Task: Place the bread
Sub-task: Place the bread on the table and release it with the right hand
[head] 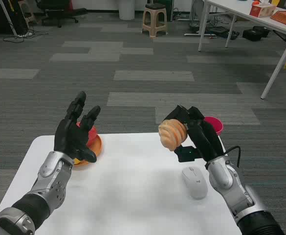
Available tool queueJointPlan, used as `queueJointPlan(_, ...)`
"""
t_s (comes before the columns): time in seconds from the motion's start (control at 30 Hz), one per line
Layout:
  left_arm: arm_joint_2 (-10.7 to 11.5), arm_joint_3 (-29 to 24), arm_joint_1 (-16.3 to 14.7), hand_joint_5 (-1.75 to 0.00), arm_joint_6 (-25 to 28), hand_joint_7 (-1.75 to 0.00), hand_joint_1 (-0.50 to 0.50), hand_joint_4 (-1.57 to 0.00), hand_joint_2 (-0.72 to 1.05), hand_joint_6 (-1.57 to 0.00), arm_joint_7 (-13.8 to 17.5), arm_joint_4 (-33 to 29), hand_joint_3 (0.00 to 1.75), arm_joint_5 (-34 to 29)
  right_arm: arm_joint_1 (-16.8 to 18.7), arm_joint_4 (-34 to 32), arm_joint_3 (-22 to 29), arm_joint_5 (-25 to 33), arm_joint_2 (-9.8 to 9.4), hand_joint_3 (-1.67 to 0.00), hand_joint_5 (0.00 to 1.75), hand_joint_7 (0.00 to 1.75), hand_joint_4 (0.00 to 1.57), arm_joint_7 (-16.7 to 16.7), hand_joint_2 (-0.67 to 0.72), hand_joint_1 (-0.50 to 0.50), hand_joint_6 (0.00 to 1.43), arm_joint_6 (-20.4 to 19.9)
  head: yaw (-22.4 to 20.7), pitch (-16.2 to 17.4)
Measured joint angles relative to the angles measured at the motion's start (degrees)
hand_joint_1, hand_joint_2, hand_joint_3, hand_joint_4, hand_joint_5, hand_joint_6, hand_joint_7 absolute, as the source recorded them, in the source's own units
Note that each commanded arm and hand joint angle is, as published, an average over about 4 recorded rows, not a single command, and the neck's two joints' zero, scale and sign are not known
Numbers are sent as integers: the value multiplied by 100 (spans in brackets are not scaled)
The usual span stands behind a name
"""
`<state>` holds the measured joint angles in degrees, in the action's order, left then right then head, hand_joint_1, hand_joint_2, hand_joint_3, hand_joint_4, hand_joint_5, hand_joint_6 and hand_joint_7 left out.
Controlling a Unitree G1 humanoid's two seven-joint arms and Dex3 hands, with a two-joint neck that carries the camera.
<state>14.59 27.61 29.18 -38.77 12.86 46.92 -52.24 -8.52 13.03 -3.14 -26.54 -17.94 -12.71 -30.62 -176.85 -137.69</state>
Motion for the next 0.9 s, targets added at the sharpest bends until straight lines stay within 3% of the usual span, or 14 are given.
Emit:
queueJointPlan(0.17,-33,-20,-116,-41,-23,0,50,0,-46,0,-1,-194,9,19,50,-157,-244,80,-122,-143,126,168,47,-40,-60,-46,77,59,-41,-61)
queueJointPlan(0.33,-41,-22,-121,-41,-26,0,50,0,-46,0,-1,-203,9,20,50,-164,-264,96,-141,-143,126,168,46,-48,-60,-50,77,77,-42,-61)
queueJointPlan(0.7,-41,-21,-121,-41,-26,0,50,0,-46,0,-1,-204,9,28,50,-164,-291,99,-148,-143,126,168,48,-51,-60,-49,80,83,-33,-43)
queueJointPlan(0.9,-41,-22,-123,-44,-28,0,50,0,-46,0,0,-210,9,30,13,-159,-591,91,-215,-143,126,168,35,-3,-60,-50,68,195,0,-53)
